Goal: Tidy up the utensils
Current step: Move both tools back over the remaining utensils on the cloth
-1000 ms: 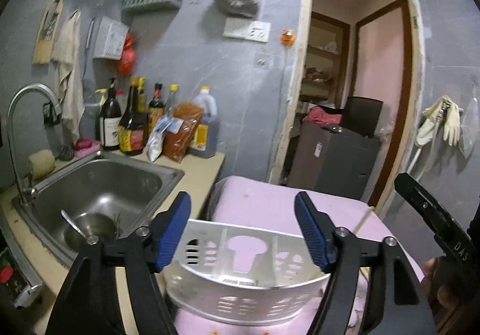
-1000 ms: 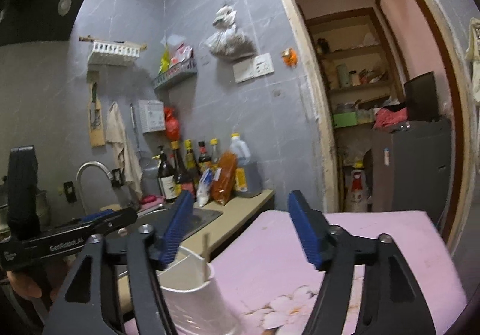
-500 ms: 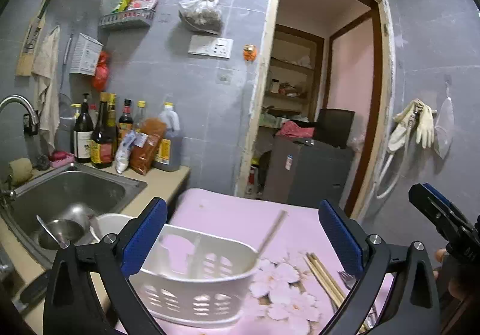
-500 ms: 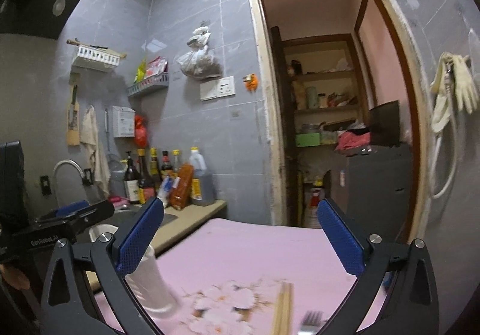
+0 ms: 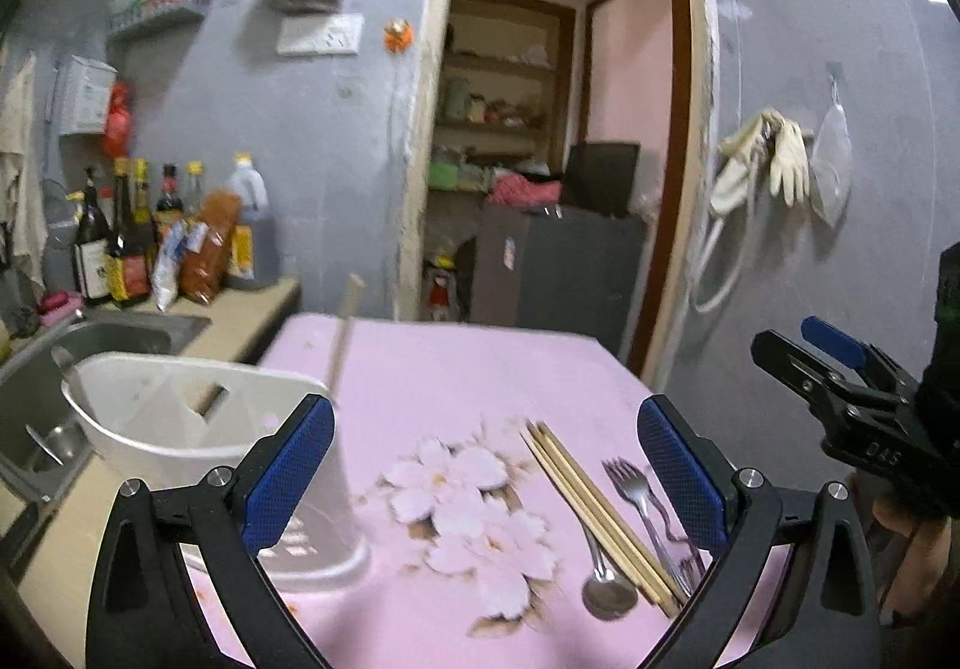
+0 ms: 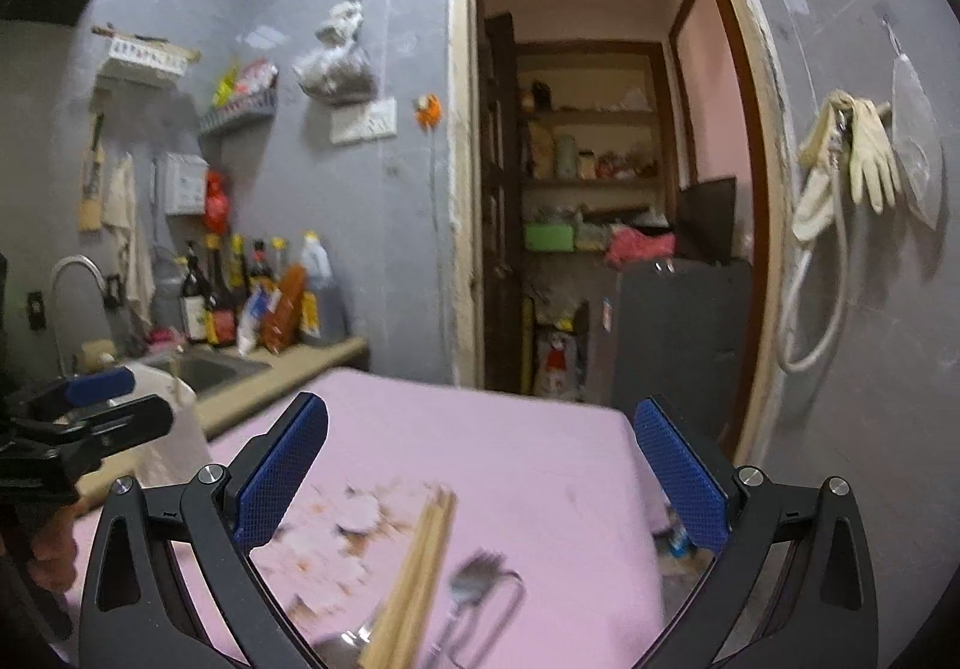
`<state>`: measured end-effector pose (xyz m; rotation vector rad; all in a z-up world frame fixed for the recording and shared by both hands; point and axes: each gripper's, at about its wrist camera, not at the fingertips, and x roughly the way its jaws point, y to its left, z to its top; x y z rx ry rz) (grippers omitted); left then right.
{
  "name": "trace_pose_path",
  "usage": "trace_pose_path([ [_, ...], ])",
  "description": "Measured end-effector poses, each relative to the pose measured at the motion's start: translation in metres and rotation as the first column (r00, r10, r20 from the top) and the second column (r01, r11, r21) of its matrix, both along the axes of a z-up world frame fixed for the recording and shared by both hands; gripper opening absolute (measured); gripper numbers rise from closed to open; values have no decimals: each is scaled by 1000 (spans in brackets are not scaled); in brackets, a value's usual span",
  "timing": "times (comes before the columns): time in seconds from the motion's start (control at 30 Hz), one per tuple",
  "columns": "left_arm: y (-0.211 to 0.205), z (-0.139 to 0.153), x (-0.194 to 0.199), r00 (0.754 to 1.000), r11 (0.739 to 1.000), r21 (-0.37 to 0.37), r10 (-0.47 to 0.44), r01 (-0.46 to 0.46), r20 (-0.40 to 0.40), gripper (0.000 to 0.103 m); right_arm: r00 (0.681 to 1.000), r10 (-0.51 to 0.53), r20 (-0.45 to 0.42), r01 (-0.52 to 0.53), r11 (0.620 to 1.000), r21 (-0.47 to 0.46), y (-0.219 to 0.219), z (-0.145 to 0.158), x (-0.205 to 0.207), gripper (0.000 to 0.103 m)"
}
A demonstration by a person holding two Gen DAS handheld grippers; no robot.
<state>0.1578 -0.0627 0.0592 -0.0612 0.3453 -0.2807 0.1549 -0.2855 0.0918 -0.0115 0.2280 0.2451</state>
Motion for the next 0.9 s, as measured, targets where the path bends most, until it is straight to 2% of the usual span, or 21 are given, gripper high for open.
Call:
trace_pose_path([
  [0.13, -12, -15, 10, 996, 999, 0, -32, 32, -82, 99, 997, -25, -69, 24, 1000, -8, -12, -15, 7, 103],
  [0.23, -20, -27, 21, 981, 997, 1, -73, 74, -178, 99, 992, -34, -125, 32, 999, -18, -17, -24, 13, 103],
  [0.33, -25, -39, 28, 963, 995, -10, -101, 101, -249, 99, 982, -42, -185, 38, 999, -27, -21, -34, 19, 97],
  [0.5, -37, -50, 37, 941, 989, 30, -130, 146, -313, 95, 959, -52, -280, 37, 998, -60, -22, -50, 29, 89],
  [0.63, -47, -59, 46, 915, 977, 51, -173, 205, -364, 77, 936, -47, -350, 18, 996, -86, -19, -63, 35, 84],
  [0.77, -53, -70, 58, 881, 966, 49, -208, 252, -425, 61, 912, -36, -409, -12, 993, -114, -14, -75, 38, 73],
  [0.9, -53, -75, 70, 860, 966, 27, -214, 256, -463, 55, 899, -14, -438, -48, 990, -131, -10, -78, 39, 62],
])
